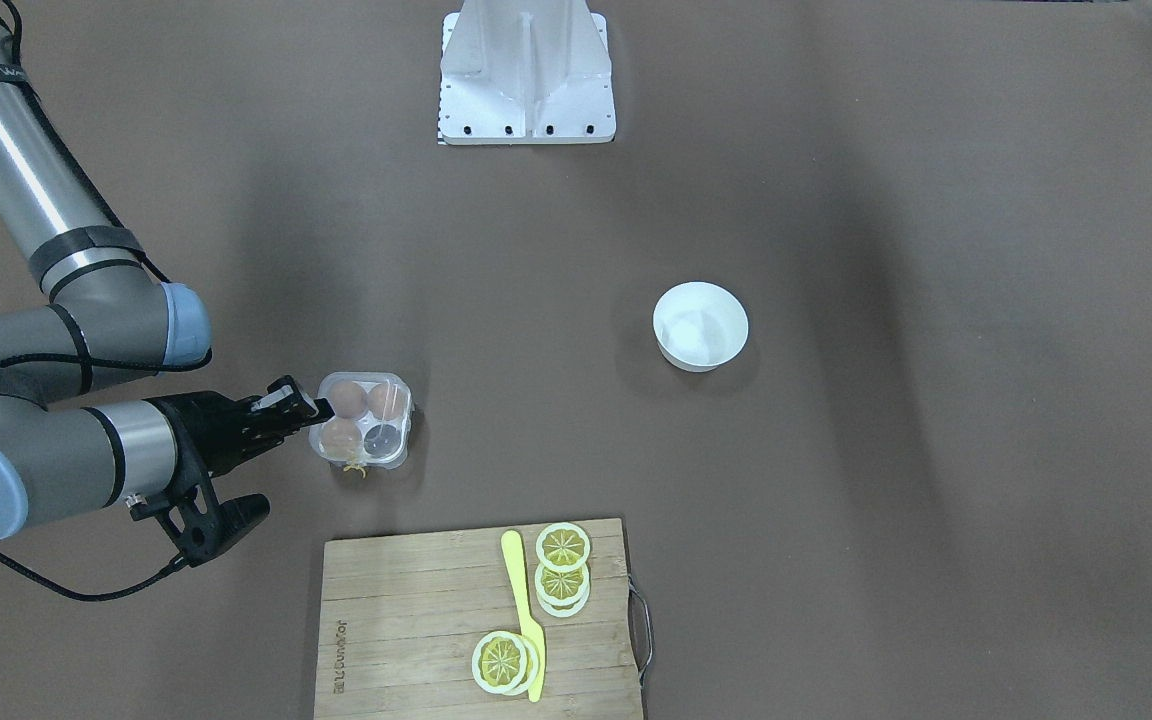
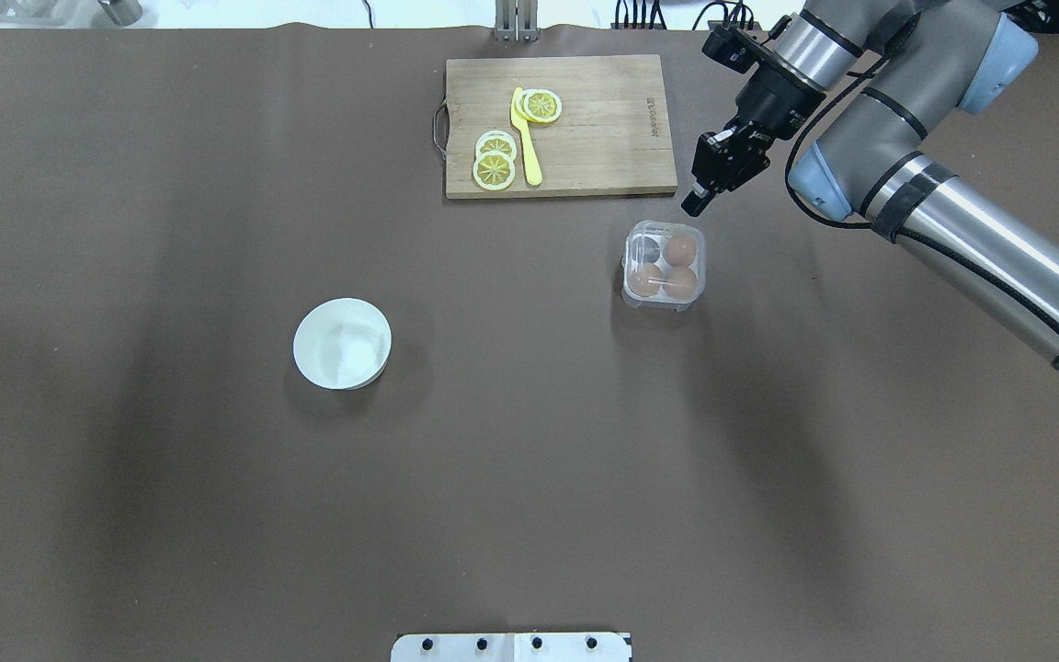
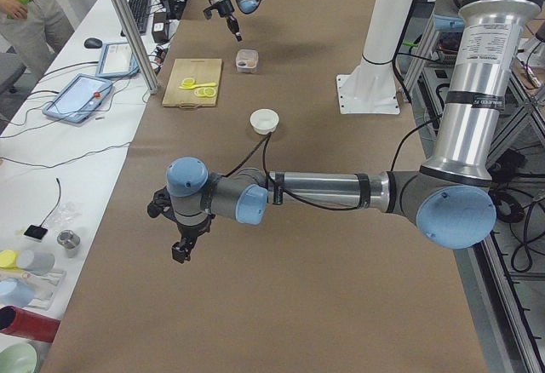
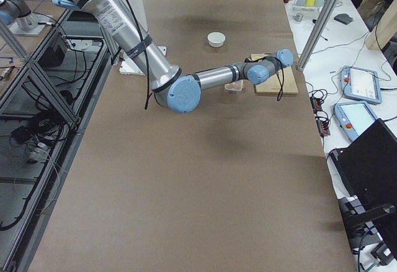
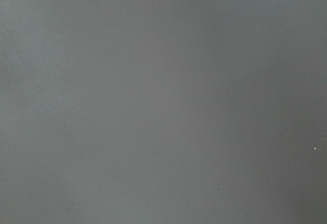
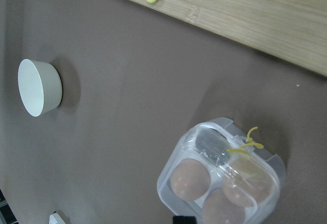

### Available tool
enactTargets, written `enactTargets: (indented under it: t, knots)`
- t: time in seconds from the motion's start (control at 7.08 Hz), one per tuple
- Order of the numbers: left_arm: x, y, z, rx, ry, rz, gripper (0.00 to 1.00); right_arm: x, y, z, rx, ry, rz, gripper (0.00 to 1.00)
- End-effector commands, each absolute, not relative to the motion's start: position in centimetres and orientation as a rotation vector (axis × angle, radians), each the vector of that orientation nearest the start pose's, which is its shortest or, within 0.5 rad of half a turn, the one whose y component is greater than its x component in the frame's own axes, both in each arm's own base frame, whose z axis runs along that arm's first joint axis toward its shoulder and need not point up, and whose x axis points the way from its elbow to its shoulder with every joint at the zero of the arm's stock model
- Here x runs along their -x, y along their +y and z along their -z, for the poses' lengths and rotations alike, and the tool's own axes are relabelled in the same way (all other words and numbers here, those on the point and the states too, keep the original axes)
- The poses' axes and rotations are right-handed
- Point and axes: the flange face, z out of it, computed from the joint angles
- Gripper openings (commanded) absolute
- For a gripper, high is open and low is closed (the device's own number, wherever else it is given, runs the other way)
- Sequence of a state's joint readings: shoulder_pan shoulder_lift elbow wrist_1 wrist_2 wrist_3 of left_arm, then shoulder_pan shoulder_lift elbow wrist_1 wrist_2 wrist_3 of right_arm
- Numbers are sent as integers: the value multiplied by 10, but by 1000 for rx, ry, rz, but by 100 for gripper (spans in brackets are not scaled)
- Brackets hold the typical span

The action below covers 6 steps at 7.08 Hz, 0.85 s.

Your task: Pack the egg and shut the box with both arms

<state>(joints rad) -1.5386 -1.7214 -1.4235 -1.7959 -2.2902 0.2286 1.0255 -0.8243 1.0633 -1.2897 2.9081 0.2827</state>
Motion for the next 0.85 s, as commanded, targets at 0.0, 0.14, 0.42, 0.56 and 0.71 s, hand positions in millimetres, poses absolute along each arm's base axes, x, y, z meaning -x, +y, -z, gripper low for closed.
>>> enactTargets:
  t: [0.0,0.14,0.42,0.56,0.71]
  knots:
    - [49,-572,-632,-288,695,-330,97,334,-686,-361,80,-1373,531,0]
    - [49,-572,-632,-288,695,-330,97,307,-688,-376,32,-1341,501,0]
    - [49,-572,-632,-288,695,-330,97,242,-690,-427,-93,-1242,429,0]
    - [50,-572,-633,-285,695,-328,97,199,-696,-455,-147,-1180,365,0]
    - [52,-571,-634,-278,697,-322,97,155,-698,-484,-189,-1111,303,0]
